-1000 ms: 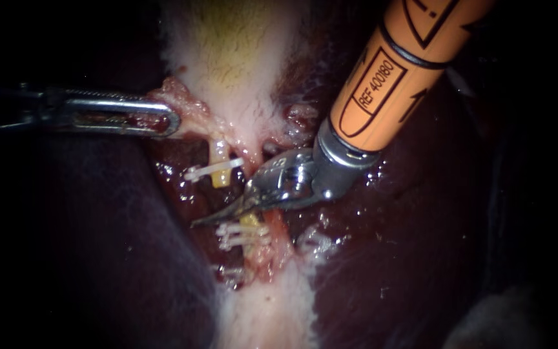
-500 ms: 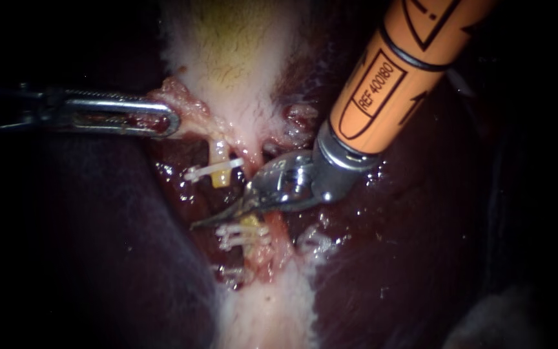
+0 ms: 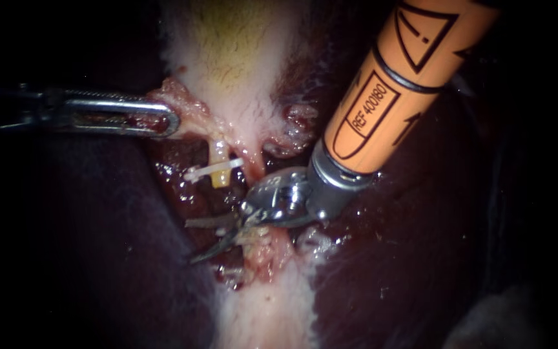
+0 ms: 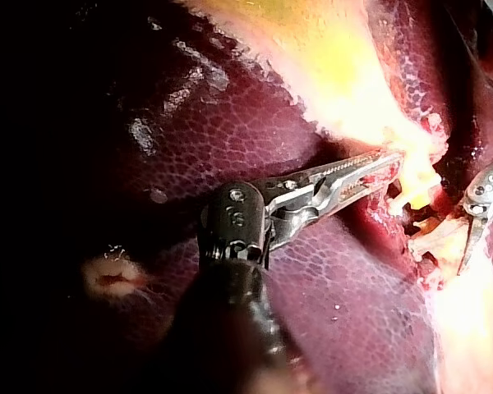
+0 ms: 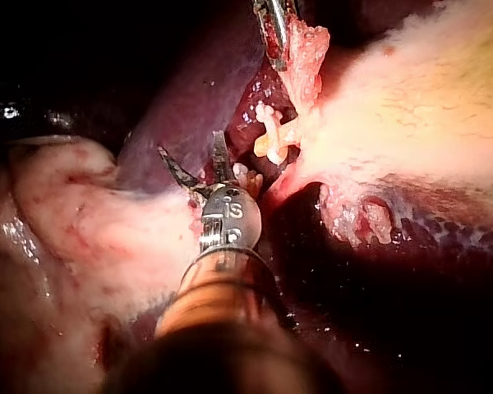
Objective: Go back from the cut left tube
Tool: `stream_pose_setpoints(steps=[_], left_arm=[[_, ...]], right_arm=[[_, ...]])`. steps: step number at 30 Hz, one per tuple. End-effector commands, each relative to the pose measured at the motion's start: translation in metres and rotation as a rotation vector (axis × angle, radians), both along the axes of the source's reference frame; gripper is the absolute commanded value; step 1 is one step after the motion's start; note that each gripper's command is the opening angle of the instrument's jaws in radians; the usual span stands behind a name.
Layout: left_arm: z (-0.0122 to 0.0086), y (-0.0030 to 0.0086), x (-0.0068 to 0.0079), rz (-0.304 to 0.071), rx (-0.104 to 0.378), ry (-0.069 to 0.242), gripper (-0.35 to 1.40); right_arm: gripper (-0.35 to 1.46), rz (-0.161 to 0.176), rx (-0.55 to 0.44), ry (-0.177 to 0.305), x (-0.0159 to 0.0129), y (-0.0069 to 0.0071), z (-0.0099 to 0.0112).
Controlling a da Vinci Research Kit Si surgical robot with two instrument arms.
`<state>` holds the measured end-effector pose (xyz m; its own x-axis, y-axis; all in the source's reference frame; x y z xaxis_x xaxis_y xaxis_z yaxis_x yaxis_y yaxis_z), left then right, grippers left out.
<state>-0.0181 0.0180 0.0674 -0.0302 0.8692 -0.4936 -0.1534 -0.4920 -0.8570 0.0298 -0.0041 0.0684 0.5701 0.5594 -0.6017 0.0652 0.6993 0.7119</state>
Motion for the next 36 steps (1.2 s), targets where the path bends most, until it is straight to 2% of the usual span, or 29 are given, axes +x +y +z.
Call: stream_pose_setpoints(steps=[1, 6, 10, 12, 15, 24, 36], left_arm=[[0.0001, 0.0000, 0.0000, 0.001, 0.000, -0.001, -0.35], [0.0001, 0.0001, 0.0001, 0.002, 0.000, -0.001, -0.35], [0.0003, 0.0002, 0.0002, 0.002, 0.000, -0.002, -0.35], [0.0003, 0.0002, 0.0002, 0.003, 0.000, -0.002, -0.35], [0.0004, 0.0001, 0.0002, 0.003, -0.001, -0.002, -0.35], [0.0005, 0.0001, 0.0003, 0.002, 0.004, -0.002, -0.35], [0.0005, 0.0000, 0.0003, 0.002, 0.004, -0.002, -0.35]], right_arm=[[1.38, 0.030, -0.029, -0.006, -0.0004, -0.0002, -0.0004], [1.40, 0.055, -0.131, 0.004, -0.0022, -0.0012, -0.0018], [1.36, 0.091, -0.209, -0.004, -0.0040, -0.0010, -0.0034], [1.35, 0.100, -0.249, -0.006, -0.0051, -0.0008, -0.0042], [1.41, 0.122, -0.273, -0.020, -0.0068, -0.0003, -0.0052], [1.43, 0.130, -0.381, -0.029, -0.0121, 0.0008, -0.0067], [1.43, 0.156, -0.430, -0.063, -0.0167, 0.0038, -0.0082]])
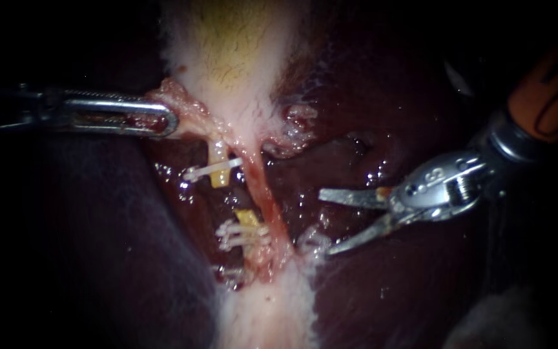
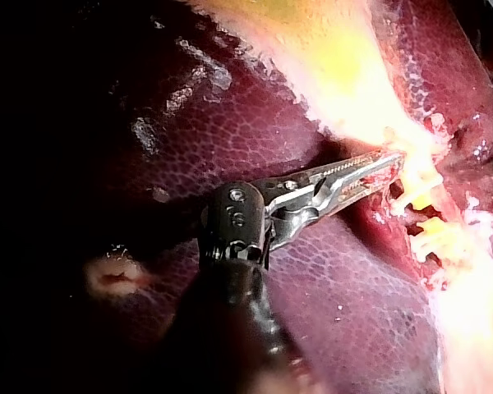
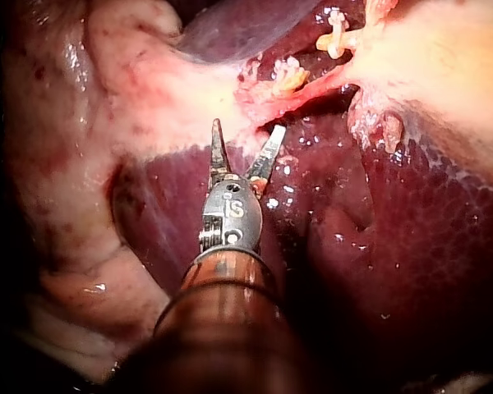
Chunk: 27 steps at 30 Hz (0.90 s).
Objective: Go back from the cut left tube
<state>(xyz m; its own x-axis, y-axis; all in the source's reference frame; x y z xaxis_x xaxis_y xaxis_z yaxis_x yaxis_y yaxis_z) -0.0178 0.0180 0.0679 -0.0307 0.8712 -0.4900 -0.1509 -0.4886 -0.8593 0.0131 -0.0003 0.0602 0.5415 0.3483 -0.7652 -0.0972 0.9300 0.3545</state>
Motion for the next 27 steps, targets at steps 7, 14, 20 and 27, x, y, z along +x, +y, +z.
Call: stream_pose_setpoints(steps=[7, 14, 20, 27], left_arm=[[0.0000, 0.0000, 0.0000, 0.000, 0.000, 0.000, -0.35], [0.0004, 0.0003, -0.0002, 0.000, 0.000, 0.000, -0.35], [0.0015, 0.0006, -0.0012, -0.003, -0.003, 0.002, -0.35], [0.0039, 0.0009, -0.0025, -0.012, -0.011, 0.014, -0.35]], right_arm=[[1.43, 0.005, -0.001, -0.004, -0.0006, 0.0005, 0.0001], [1.43, 0.004, -0.001, -0.004, -0.0007, 0.0005, 0.0001], [1.43, 0.004, -0.001, -0.003, -0.0010, 0.0005, 0.0001], [1.43, 0.003, -0.001, -0.003, -0.0011, 0.0005, 0.0001]])
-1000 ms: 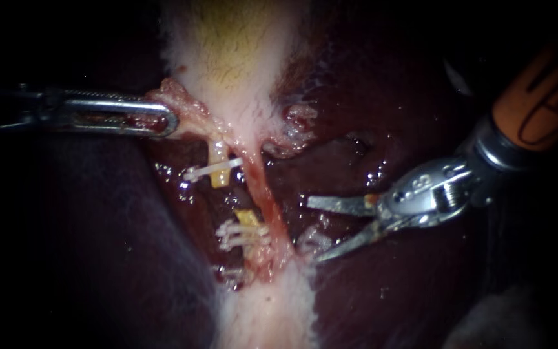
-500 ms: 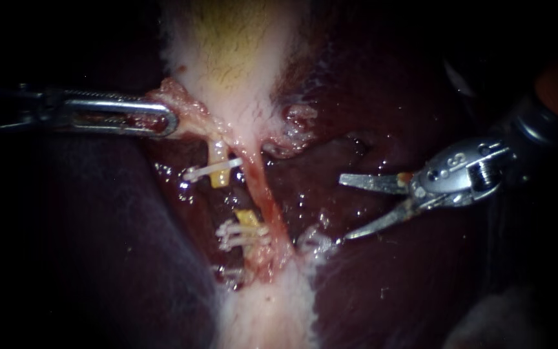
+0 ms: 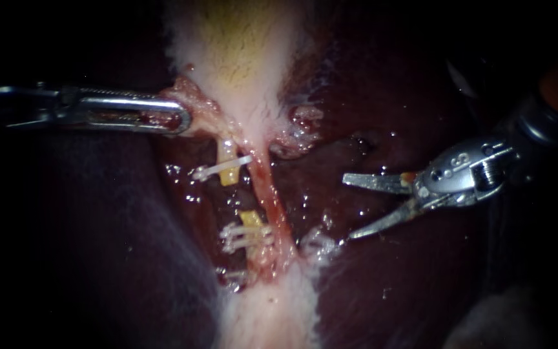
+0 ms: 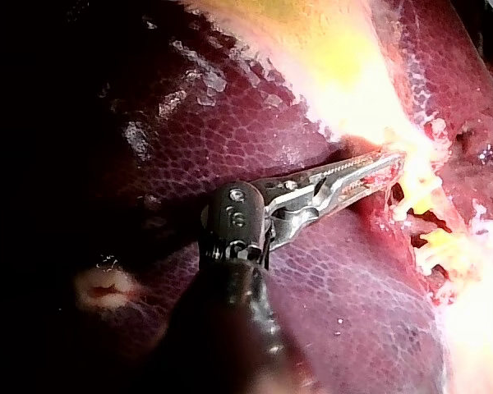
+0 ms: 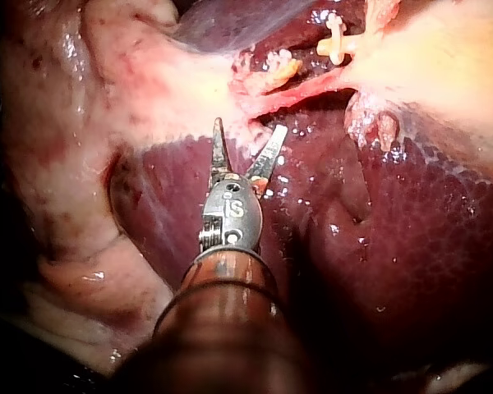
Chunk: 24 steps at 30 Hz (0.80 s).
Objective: Go back from the cut left tube
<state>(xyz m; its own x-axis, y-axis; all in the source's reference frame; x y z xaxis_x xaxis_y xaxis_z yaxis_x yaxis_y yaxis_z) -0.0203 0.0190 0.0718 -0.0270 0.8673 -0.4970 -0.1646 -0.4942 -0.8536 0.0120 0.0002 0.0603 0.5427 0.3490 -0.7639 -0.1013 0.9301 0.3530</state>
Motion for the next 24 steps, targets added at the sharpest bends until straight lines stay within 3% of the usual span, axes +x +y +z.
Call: stream_pose_setpoints(steps=[1, 10, 24], left_arm=[[0.0003, 0.0000, -0.0002, -0.003, -0.010, 0.009, -0.35], [0.0032, -0.0006, -0.0015, 0.012, -0.059, 0.048, -0.35], [0.0033, -0.0007, -0.0018, 0.013, -0.071, 0.051, -0.35]], right_arm=[[1.43, 0.000, 0.000, 0.000, 0.0000, 0.0000, 0.0000], [1.43, 0.000, 0.000, 0.000, 0.0000, 0.0000, 0.0000], [1.43, 0.000, 0.000, 0.000, 0.0000, 0.0000, 0.0000]])
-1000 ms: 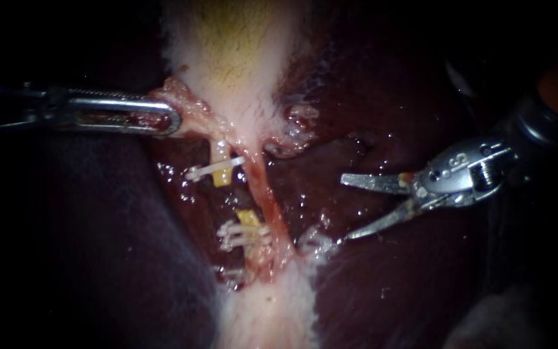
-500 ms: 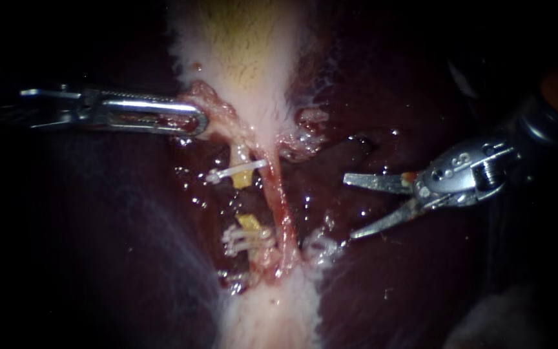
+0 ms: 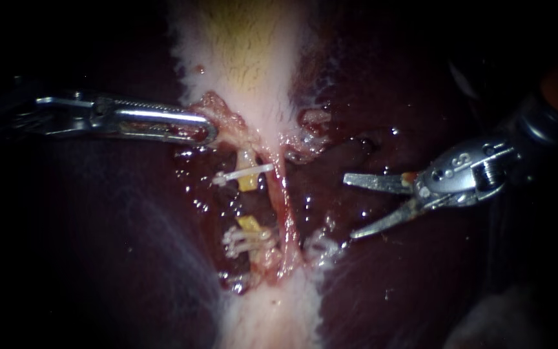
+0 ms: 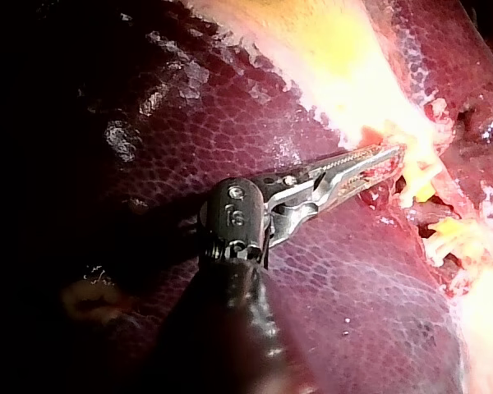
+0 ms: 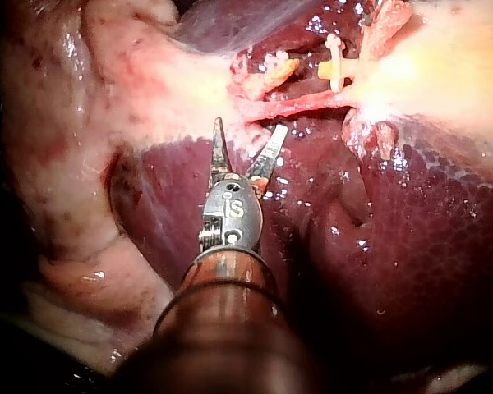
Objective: Go back from the cut left tube
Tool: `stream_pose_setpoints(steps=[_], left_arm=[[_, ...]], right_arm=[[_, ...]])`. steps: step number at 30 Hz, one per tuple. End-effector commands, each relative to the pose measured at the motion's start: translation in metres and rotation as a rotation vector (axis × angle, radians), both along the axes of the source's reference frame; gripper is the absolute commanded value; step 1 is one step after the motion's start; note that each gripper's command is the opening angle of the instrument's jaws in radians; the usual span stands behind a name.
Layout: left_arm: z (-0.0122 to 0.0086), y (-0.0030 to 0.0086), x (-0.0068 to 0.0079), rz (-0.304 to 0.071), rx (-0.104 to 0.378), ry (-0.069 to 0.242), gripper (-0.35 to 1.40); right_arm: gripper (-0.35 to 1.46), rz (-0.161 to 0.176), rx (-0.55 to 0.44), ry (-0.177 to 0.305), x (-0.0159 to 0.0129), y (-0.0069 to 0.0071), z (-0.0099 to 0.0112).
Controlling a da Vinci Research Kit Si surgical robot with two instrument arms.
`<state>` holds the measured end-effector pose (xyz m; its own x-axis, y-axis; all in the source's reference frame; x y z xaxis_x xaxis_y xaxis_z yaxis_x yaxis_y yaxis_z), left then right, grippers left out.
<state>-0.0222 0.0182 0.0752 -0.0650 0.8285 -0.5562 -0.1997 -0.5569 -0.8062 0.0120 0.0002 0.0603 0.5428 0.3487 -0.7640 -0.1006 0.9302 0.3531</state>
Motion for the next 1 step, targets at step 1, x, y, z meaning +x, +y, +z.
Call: stream_pose_setpoints(steps=[1], left_arm=[[-0.0001, 0.0000, 0.0001, 0.000, 0.001, 0.000, -0.35]], right_arm=[[1.43, -0.002, 0.002, 0.001, 0.0000, 0.0000, 0.0000]])
